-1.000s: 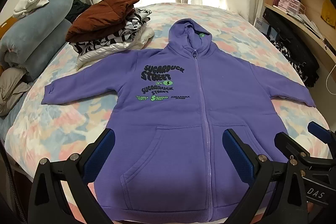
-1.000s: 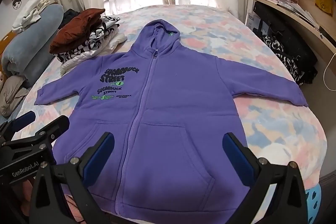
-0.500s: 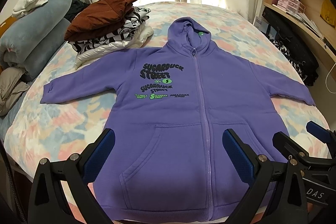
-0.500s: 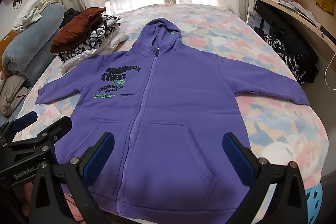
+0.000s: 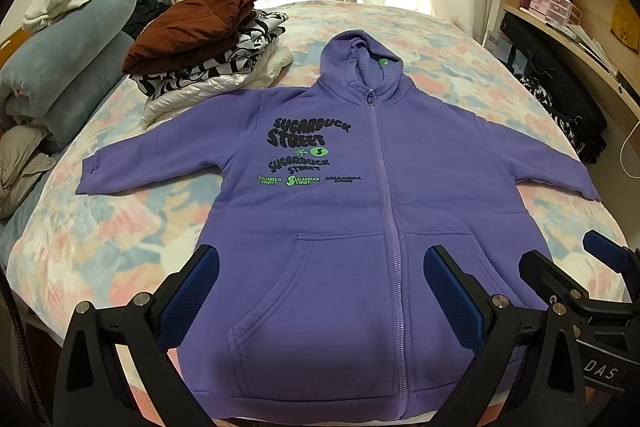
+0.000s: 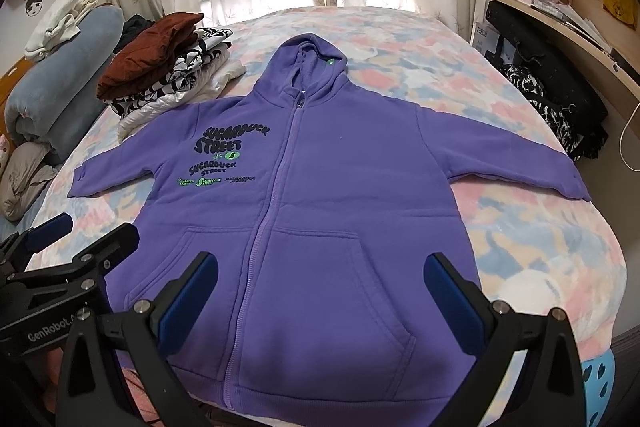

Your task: Fold large clothes

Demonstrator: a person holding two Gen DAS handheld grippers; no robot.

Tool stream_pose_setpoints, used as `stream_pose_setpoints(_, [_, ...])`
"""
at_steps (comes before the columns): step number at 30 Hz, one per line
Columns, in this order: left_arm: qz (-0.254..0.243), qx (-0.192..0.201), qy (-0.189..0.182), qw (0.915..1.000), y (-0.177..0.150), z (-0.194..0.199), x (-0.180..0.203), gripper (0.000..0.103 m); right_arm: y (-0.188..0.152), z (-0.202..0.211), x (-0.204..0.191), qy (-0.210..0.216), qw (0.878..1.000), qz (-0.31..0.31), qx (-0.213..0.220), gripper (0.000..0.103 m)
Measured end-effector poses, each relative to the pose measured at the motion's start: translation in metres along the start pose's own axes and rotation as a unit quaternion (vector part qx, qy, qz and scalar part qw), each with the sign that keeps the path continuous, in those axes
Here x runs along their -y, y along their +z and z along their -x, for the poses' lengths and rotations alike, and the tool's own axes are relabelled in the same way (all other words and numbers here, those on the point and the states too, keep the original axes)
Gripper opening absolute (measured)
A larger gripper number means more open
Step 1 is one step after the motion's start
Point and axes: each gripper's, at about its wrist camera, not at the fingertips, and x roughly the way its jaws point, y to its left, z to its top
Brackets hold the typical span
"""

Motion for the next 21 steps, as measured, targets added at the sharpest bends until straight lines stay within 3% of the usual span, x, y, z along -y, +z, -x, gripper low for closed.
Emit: stream_pose_setpoints(21, [-0.001,-0.001,0.002,1.0,-0.0018,-0.0016,-0.0018,0.101,0.0,-0.0021,0.0003,0.002,1.0,-0.001,-0.002,0.103])
